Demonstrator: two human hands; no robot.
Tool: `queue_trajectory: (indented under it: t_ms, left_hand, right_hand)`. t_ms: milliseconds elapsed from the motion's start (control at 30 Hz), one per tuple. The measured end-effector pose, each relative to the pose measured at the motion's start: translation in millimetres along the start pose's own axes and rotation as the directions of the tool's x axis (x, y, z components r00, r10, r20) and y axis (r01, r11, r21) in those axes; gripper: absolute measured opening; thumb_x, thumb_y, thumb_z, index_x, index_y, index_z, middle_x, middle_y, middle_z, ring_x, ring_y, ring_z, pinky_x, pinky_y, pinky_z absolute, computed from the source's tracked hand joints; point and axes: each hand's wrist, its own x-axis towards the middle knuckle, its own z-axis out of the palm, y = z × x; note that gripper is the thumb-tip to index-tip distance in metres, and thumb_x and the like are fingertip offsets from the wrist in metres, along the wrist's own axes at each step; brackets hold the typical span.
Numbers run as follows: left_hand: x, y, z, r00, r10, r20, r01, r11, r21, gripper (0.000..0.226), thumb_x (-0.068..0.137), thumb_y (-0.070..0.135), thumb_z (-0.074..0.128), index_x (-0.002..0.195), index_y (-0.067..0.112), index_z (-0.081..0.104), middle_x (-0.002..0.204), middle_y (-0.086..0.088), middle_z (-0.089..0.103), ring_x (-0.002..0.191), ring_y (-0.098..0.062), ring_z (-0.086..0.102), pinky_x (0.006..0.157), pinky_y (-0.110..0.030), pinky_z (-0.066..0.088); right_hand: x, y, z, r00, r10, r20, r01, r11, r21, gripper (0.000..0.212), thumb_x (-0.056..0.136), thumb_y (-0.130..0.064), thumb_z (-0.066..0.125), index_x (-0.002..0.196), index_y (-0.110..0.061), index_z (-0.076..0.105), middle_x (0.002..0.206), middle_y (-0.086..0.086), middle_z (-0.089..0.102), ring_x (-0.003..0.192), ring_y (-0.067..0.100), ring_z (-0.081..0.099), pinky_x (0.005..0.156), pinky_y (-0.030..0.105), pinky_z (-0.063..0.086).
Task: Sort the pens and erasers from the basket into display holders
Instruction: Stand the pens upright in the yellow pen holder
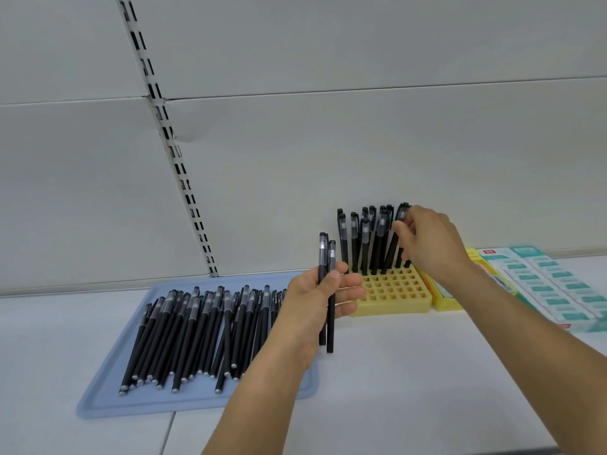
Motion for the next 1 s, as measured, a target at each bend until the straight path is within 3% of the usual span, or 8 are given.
queue_trajectory:
  t_ms: [200, 333, 433, 500, 633, 767, 867, 1000]
  left_hand:
    - [-2.3, 1.0, 1.1, 1.000, 0.009, 0.020, -0.010, 1.000, 0.017, 0.023, 0.103, 0.013, 0.042, 0.114, 0.006, 0.061, 0.100, -0.010, 0.075, 0.090, -0.022, 0.073, 0.076, -0.030, 0.060]
    - [-2.9, 1.2, 1.1, 0.998, 0.028, 0.051, -0.031, 0.998, 0.053, 0.023, 0.103, 0.014, 0.043, 0.115, 0.008, 0.061, 0.101, -0.008, 0.075, 0.093, -0.022, 0.072, 0.079, -0.030, 0.059]
    - [-1.4, 0.9, 9.0, 0.992, 0.035, 0.125, -0.048, 0.993, 0.104, 0.024, 0.104, 0.016, 0.043, 0.117, 0.009, 0.062, 0.104, -0.008, 0.074, 0.096, -0.023, 0.072, 0.088, -0.035, 0.057]
    - [-0.7, 0.5, 16.0, 0.982, 0.042, 0.186, -0.067, 0.989, 0.134, 0.026, 0.104, 0.015, 0.042, 0.118, 0.008, 0.062, 0.107, -0.009, 0.074, 0.099, -0.023, 0.071, 0.093, -0.038, 0.054]
    - [3.2, -1.5, 19.8, 0.985, 0.048, 0.165, -0.072, 0.987, 0.141, 0.027, 0.104, 0.014, 0.041, 0.121, 0.009, 0.061, 0.109, -0.008, 0.073, 0.102, -0.019, 0.070, 0.095, -0.034, 0.054]
    - [5.3, -8.3, 10.5, 0.997, 0.062, 0.044, -0.068, 0.987, 0.142, 0.026, 0.104, 0.017, 0.042, 0.121, 0.009, 0.060, 0.105, -0.003, 0.074, 0.098, -0.014, 0.071, 0.090, -0.031, 0.055]
    - [3.4, -10.4, 7.0, 0.999, 0.046, 0.018, -0.048, 0.994, 0.099, 0.025, 0.104, 0.016, 0.041, 0.118, 0.009, 0.061, 0.103, -0.004, 0.075, 0.097, -0.016, 0.071, 0.088, -0.032, 0.056]
    - [3.6, -10.2, 5.5, 0.999, 0.046, 0.011, -0.047, 0.995, 0.085, 0.025, 0.104, 0.015, 0.041, 0.117, 0.009, 0.061, 0.102, -0.005, 0.075, 0.096, -0.018, 0.072, 0.088, -0.034, 0.056]
  right_hand:
    - [-13.6, -2.4, 2.2, 0.991, 0.081, 0.108, -0.082, 0.997, 0.005, 0.027, 0.095, -0.033, 0.057, 0.080, -0.010, 0.062, 0.078, 0.006, 0.068, 0.069, 0.023, 0.065, 0.071, 0.039, 0.055]
    - [-33.7, -18.4, -21.2, 0.991, 0.129, -0.024, -0.122, 0.972, 0.201, 0.023, 0.092, -0.043, 0.057, 0.089, -0.021, 0.063, 0.084, -0.007, 0.063, 0.079, 0.014, 0.058, 0.068, 0.031, 0.045]
    - [-47.8, -45.3, -40.1, 0.956, -0.071, 0.285, -0.093, 0.848, 0.522, 0.019, 0.090, -0.037, 0.064, 0.082, -0.021, 0.071, 0.074, -0.015, 0.068, 0.068, -0.001, 0.060, 0.062, 0.015, 0.046]
    - [-51.6, -53.6, -43.5, 0.917, -0.175, 0.357, -0.085, 0.791, 0.606, 0.016, 0.088, -0.025, 0.068, 0.078, -0.013, 0.072, 0.068, -0.009, 0.068, 0.062, 0.002, 0.058, 0.060, 0.013, 0.046]
    - [-44.7, -44.8, -49.3, 0.978, -0.047, 0.203, -0.089, 0.787, 0.611, 0.020, 0.091, -0.016, 0.062, 0.072, -0.012, 0.065, 0.051, -0.008, 0.056, 0.044, 0.004, 0.047, 0.047, 0.017, 0.038]
    - [-30.9, -23.7, -55.3, 0.987, 0.117, -0.110, -0.046, 0.863, 0.504, 0.010, 0.095, -0.017, 0.053, 0.088, -0.012, 0.059, 0.071, 0.005, 0.068, 0.057, 0.011, 0.067, 0.060, 0.029, 0.055]
    - [-26.7, -9.4, -44.4, 0.989, 0.096, -0.112, -0.044, 0.918, 0.395, 0.009, 0.096, -0.019, 0.050, 0.093, -0.014, 0.056, 0.078, 0.002, 0.068, 0.069, 0.011, 0.068, 0.075, 0.039, 0.057]
    - [-24.2, -0.9, -28.6, 0.996, 0.067, -0.050, -0.046, 0.940, 0.338, 0.009, 0.098, -0.021, 0.049, 0.093, -0.016, 0.055, 0.079, -0.001, 0.065, 0.073, 0.011, 0.068, 0.078, 0.044, 0.057]
